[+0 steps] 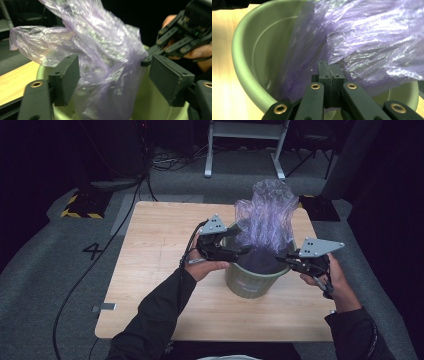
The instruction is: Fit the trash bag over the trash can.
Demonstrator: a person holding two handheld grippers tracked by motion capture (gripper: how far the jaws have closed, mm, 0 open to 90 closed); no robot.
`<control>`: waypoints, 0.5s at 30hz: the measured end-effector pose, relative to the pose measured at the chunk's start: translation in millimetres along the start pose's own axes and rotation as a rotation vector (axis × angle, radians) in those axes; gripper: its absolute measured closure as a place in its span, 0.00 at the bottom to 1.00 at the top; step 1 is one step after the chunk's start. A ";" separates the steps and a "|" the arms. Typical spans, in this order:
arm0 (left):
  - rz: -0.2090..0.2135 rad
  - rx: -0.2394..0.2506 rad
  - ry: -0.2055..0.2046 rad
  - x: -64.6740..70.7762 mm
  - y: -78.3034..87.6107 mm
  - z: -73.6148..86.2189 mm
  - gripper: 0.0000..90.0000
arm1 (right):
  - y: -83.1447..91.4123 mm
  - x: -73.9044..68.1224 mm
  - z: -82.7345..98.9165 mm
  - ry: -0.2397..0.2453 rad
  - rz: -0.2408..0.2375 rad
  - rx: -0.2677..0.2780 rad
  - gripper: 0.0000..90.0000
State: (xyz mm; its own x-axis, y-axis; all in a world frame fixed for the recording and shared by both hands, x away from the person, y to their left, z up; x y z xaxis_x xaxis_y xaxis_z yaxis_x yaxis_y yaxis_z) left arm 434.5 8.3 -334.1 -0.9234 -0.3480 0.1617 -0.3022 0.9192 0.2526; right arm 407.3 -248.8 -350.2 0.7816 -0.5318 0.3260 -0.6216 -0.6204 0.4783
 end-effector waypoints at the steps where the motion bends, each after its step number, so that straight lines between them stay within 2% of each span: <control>1: -0.003 -0.007 -0.004 0.3 -2.6 -1.8 0.25 | -0.4 -0.4 -0.2 0.001 0.000 -0.003 1.00; 4: -0.007 -0.036 -0.025 1.4 -10.0 -6.5 0.25 | -1.2 -1.9 -1.4 0.011 -0.003 -0.004 1.00; 6: -0.008 -0.069 -0.036 1.0 -19.0 -10.9 0.30 | -1.5 -4.5 -3.3 0.023 -0.008 -0.002 1.00; 7: -0.023 -0.093 -0.049 0.4 -22.3 -11.3 0.34 | -1.5 -5.5 -3.8 0.026 -0.009 0.001 1.00; 8: -0.046 -0.117 -0.054 -0.5 -25.5 -11.1 0.41 | -1.1 -6.1 -4.2 0.030 -0.009 0.003 1.00; 10: -0.031 -0.132 -0.053 -1.2 -27.8 -10.4 0.57 | -0.7 -6.4 -4.5 0.028 -0.008 0.006 1.00; 11: -0.009 -0.167 -0.073 -1.4 -30.8 -7.7 0.66 | 0.1 -6.7 -4.5 0.027 -0.008 0.011 1.00; 15: -0.029 -0.192 -0.096 -2.7 -32.8 -2.8 0.92 | 1.5 -7.0 -2.6 0.021 -0.011 0.017 1.00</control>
State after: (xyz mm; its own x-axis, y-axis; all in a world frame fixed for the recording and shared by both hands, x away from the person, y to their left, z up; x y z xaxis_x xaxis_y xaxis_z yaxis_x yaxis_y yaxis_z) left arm 447.5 -21.4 -340.2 -0.9361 -0.3462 0.0622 -0.2869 0.8538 0.4343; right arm 401.0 -244.5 -349.6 0.7894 -0.5124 0.3380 -0.6134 -0.6362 0.4680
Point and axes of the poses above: each handheld gripper's, and its own axes: y roughly backward along the jaws, z roughly out of its underside, x roughly to its right, the point moved 3 cm from there along -y, roughly forward along the jaws, and after that the axes turned 7 degrees about z, right-handed, at the moved point
